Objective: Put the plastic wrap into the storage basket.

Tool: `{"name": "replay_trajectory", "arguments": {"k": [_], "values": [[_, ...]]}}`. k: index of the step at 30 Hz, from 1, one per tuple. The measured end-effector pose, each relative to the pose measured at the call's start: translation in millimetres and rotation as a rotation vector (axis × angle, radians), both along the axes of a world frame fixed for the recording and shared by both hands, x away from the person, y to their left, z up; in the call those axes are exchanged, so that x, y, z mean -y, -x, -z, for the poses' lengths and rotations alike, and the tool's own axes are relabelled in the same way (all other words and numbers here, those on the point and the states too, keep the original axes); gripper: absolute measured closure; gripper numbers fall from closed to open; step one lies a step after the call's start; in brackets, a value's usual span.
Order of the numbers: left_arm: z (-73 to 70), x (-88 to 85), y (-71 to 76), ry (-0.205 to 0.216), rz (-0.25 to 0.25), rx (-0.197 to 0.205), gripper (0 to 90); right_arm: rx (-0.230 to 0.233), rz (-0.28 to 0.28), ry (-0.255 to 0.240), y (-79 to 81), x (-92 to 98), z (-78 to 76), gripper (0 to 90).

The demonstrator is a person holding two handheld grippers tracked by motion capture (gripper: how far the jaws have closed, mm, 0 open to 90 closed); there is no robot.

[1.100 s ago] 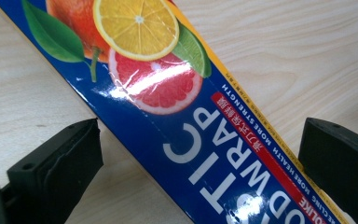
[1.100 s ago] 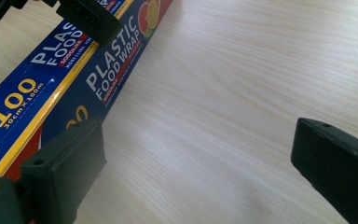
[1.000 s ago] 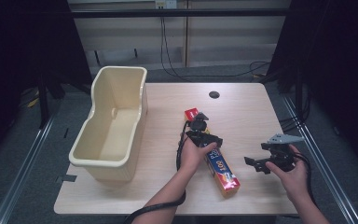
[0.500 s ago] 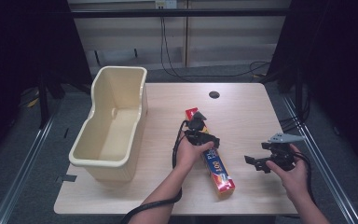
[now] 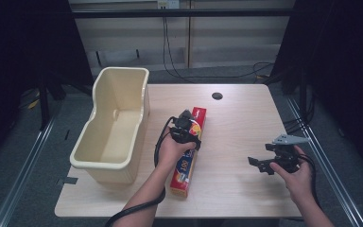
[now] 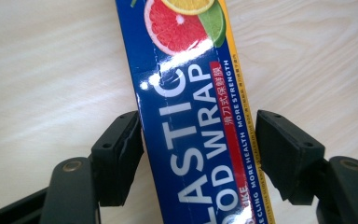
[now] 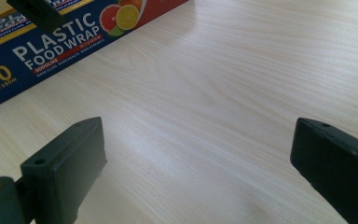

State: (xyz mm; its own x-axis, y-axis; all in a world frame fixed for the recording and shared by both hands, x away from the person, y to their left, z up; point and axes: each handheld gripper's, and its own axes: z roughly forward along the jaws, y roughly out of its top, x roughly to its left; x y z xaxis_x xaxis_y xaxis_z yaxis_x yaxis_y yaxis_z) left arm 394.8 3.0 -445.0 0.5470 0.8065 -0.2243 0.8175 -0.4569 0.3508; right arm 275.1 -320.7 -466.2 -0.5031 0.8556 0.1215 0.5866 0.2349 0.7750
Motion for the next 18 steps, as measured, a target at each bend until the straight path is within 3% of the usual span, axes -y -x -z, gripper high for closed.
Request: {"name": "replay_trajectory", "arguments": {"k": [5, 7, 11, 13, 14, 16, 18], "values": [[-3.3, 3.5, 0.6, 0.015, -0.009, 0.041, 28.2, -0.004, -0.001, -0.001, -1.3, -1.7, 0.7, 2.9], [-5.8, 5.4, -0.5, 0.038, -0.024, 0.044, 23.7, -0.004, -0.004, 0.001, -1.9, -1.6, 0.8, 2.9], [-5.0, 9.1, -2.2, 0.043, -0.032, 0.042, 18.0, -0.005, -0.006, 0.001, -2.9, -2.0, 1.3, 2.9], [-2.1, 9.7, -3.6, 0.028, -0.04, 0.041, 17.5, -0.006, -0.009, 0.005, -3.0, -2.5, 1.3, 2.9], [4.5, 8.6, -5.6, 0.01, -0.044, 0.017, 18.1, -0.003, -0.006, 0.0, -2.9, -2.9, 1.0, 2.9], [7.7, 10.1, -4.7, 0.015, -0.057, 0.019, 18.3, -0.004, -0.005, -0.002, -2.6, -2.9, 0.7, 2.9], [11.7, 10.5, -4.2, -0.004, -0.038, 0.018, 19.7, -0.001, 0.0, -0.003, -2.1, -2.7, 0.2, 2.9]]}}
